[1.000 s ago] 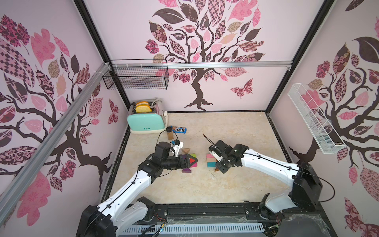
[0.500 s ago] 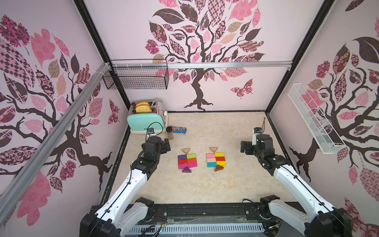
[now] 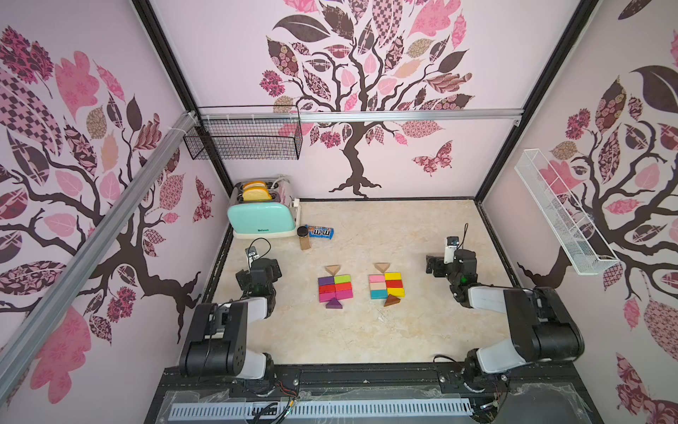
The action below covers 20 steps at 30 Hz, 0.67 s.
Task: Assemble a piece of candy with building blocks
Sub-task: Reset both arms
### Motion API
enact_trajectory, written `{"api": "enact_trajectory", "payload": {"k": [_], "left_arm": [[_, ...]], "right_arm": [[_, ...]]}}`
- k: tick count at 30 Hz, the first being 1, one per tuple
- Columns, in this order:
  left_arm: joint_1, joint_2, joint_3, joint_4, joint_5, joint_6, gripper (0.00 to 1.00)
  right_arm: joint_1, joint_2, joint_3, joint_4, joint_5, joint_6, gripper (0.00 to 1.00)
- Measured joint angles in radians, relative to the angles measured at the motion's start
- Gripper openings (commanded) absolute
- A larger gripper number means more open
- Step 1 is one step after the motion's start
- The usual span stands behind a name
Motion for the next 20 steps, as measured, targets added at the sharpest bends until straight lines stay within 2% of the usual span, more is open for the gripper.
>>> {"api": "enact_trajectory", "payload": {"k": [3,8,20], "left_arm": [[-0.013,0.074,-0.004,0.13,0.062,0.023,0.98],[-0.02,0.079,-0.008,0.209,0.089,0.042,0.98],[-0.04,0.075,-0.008,0.247,0.084,0.063,0.98]], "right_arm": [[-0.022,0.017,-0.031,0.063,0.005,0.008,0.99],[-0.017,0.014,-0.031,0.121,0.004,0.01,0.99],[-0.016,0.014,-0.031,0.136,0.007,0.01,0.99]]}}
